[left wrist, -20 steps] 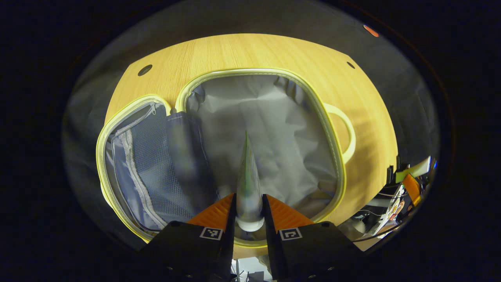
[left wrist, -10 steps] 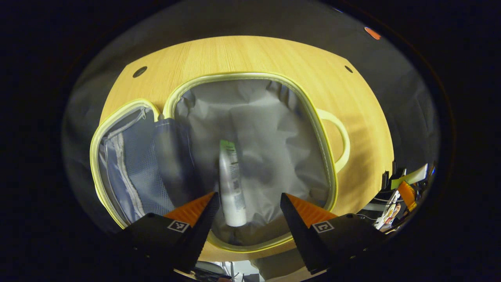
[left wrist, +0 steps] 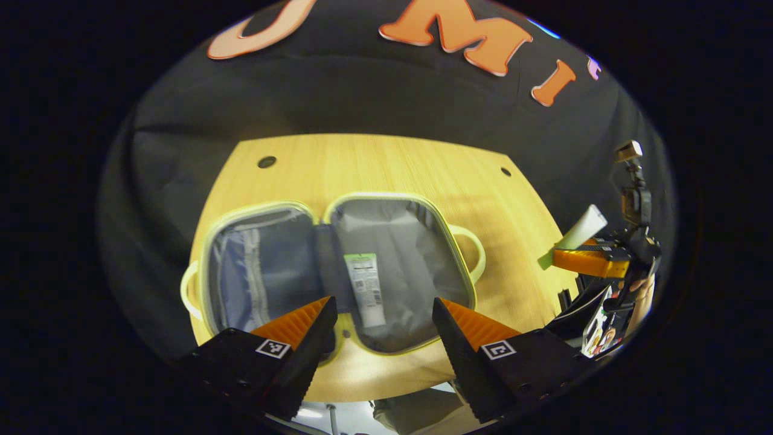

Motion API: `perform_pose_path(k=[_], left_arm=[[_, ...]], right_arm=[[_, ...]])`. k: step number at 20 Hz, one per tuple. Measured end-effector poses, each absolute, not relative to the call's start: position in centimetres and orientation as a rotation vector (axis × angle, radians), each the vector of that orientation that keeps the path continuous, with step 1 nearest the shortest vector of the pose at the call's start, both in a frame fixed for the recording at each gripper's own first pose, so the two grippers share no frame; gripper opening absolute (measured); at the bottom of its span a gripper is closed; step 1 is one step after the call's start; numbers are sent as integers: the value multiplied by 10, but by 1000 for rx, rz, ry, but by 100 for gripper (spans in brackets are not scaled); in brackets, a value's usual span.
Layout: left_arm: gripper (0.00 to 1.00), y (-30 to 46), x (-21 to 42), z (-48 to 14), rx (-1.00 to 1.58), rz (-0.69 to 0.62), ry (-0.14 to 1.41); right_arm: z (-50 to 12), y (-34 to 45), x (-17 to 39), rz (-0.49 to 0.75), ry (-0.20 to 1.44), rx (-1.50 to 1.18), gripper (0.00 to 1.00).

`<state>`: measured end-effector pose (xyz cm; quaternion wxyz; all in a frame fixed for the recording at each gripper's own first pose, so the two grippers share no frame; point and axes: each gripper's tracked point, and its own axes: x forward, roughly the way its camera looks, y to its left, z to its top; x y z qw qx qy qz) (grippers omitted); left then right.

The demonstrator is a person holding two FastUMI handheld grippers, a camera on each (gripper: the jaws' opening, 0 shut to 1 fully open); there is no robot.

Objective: First open the suitcase, pack the skin care products into it, and then close the suitcase.

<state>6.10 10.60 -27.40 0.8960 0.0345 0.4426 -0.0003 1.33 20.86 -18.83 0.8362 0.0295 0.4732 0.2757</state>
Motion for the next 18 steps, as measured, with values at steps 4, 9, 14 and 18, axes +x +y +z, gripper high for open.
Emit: perform_pose_path(k=[4, 9, 14, 18], left_arm=[[98, 141, 20, -199, 86, 96, 770], [98, 168, -42, -120, 29, 156, 725], [98, 187, -114, -72, -19, 241, 726], [98, 197, -139, -58, -46, 277, 742]], right_arm=[[-209, 269, 20, 692, 1113, -15, 31], [-277, 320, -4, 699, 1335, -53, 31], [-322, 324, -1, 593, 1458, -46, 31], [-337, 316, 3, 544, 1462, -84, 26]])
